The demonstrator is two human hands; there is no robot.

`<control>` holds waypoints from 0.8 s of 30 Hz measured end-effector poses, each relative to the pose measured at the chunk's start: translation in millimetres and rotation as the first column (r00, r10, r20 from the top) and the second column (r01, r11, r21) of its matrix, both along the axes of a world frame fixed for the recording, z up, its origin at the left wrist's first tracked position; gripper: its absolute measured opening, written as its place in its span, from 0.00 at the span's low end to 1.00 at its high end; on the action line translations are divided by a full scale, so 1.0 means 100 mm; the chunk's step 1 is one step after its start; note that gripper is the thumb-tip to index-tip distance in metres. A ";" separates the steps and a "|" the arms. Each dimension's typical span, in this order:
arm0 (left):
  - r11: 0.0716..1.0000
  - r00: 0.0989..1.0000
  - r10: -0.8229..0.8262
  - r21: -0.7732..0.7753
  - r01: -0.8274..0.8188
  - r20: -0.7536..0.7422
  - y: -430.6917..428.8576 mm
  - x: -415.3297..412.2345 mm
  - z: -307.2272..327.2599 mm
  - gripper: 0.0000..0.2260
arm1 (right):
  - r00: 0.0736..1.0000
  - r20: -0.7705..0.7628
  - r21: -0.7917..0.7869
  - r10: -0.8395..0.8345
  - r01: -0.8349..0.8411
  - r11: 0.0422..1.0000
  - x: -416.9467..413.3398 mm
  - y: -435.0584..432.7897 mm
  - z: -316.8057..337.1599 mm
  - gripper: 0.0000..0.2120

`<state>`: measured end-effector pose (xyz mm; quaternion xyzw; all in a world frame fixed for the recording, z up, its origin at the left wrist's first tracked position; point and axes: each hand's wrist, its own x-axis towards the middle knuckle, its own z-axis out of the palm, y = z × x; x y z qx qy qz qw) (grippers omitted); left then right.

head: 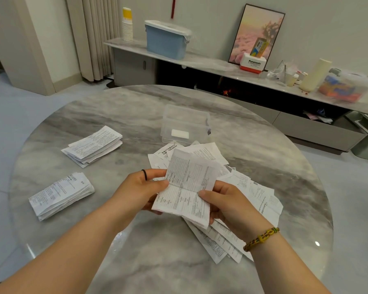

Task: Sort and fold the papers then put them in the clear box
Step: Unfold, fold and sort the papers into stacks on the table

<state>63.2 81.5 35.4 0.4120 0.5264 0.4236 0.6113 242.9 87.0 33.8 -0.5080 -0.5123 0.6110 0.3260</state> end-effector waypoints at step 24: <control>0.988 0.989 0.063 0.147 -0.042 -0.136 0.01 0.02 -0.05 0.10 | 0.965 -0.216 -0.090 -0.148 0.131 0.987 0.01 0.04 0.02 0.12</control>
